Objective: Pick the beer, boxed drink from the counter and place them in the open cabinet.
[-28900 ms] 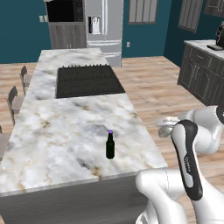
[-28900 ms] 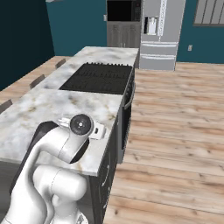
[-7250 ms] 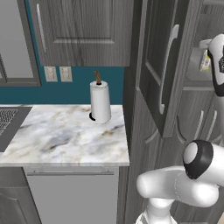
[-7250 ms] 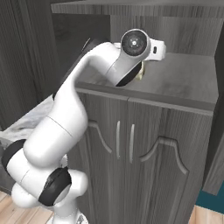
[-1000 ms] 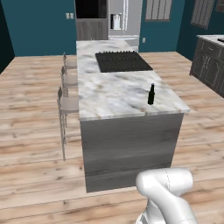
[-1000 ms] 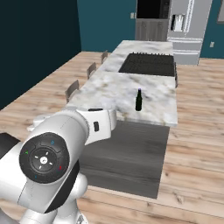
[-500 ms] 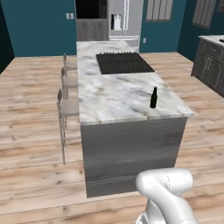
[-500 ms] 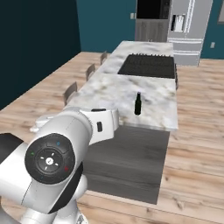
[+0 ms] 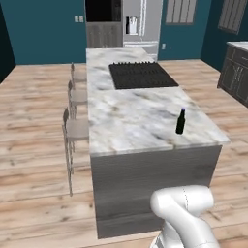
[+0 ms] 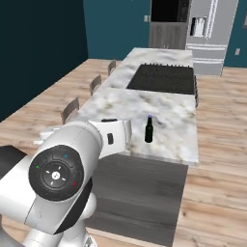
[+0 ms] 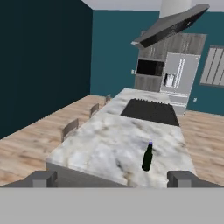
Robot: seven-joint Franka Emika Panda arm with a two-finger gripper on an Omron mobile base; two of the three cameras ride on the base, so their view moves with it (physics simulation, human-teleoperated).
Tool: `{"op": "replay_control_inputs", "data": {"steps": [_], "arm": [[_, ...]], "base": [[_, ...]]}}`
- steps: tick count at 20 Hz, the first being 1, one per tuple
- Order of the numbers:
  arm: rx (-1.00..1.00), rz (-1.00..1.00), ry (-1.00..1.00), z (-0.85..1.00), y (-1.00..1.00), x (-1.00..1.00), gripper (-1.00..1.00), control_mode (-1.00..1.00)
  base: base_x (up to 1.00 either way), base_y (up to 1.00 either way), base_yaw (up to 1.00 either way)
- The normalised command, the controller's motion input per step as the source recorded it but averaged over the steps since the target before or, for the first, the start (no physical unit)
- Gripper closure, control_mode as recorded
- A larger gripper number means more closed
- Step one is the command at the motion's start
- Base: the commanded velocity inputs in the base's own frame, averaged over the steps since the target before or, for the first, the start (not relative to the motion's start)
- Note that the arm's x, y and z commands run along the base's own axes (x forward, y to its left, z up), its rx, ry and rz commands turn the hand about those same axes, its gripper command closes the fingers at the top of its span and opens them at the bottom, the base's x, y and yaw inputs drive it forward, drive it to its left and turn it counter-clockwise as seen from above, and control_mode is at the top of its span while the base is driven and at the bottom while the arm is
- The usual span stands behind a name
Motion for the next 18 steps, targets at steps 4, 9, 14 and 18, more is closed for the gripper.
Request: {"op": "replay_control_inputs", "data": {"steps": [4,9,14,18], "arm": [[0.0,0.0,0.0,0.0,0.0,0.0,-1.0,1.0],[0.0,0.0,0.0,0.0,0.0,0.0,-1.0,1.0],[0.0,0.0,0.0,0.0,0.0,0.0,-1.0,1.0],[0.0,0.0,0.0,0.0,0.0,0.0,-1.0,1.0]], "base": [[0.51,-0.15,0.02],[0.56,-0.26,0.0],[0.61,-0.28,0.0],[0.71,-0.17,0.0]]}}
